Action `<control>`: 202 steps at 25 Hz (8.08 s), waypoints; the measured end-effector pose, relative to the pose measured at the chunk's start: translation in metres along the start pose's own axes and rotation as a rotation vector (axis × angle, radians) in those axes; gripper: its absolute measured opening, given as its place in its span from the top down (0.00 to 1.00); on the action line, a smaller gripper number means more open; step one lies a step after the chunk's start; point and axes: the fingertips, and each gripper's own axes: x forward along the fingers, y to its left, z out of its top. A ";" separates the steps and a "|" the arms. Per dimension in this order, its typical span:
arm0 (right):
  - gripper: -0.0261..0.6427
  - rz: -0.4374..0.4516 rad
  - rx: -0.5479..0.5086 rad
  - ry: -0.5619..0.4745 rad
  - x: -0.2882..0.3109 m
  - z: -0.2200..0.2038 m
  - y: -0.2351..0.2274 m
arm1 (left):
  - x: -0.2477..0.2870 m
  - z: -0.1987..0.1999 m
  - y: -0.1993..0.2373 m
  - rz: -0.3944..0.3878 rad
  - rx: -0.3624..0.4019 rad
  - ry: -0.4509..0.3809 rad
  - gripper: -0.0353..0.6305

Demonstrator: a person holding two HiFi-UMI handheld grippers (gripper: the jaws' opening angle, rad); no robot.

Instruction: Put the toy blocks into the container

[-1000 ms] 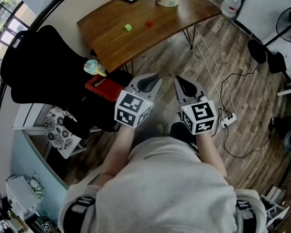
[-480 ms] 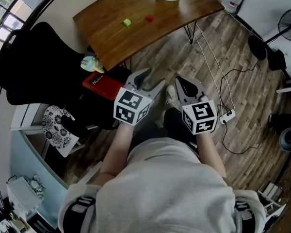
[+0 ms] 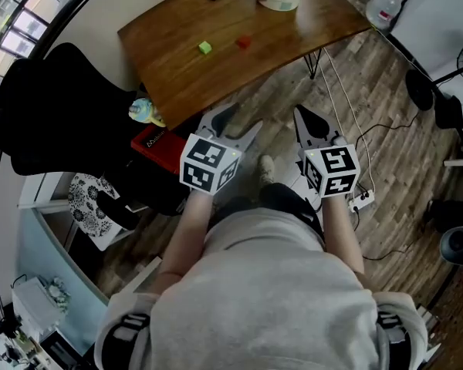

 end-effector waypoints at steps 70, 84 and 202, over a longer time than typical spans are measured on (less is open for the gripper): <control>0.94 0.269 -0.055 0.162 0.361 0.064 -0.106 | 0.211 0.071 0.298 0.094 -0.201 0.115 0.67; 0.94 0.313 -0.066 0.232 0.375 0.041 -0.093 | 0.222 0.027 0.271 0.005 -0.115 0.227 0.57; 0.94 0.224 -0.040 -0.072 0.402 0.164 -0.379 | 0.464 0.274 0.298 0.230 0.124 0.039 0.70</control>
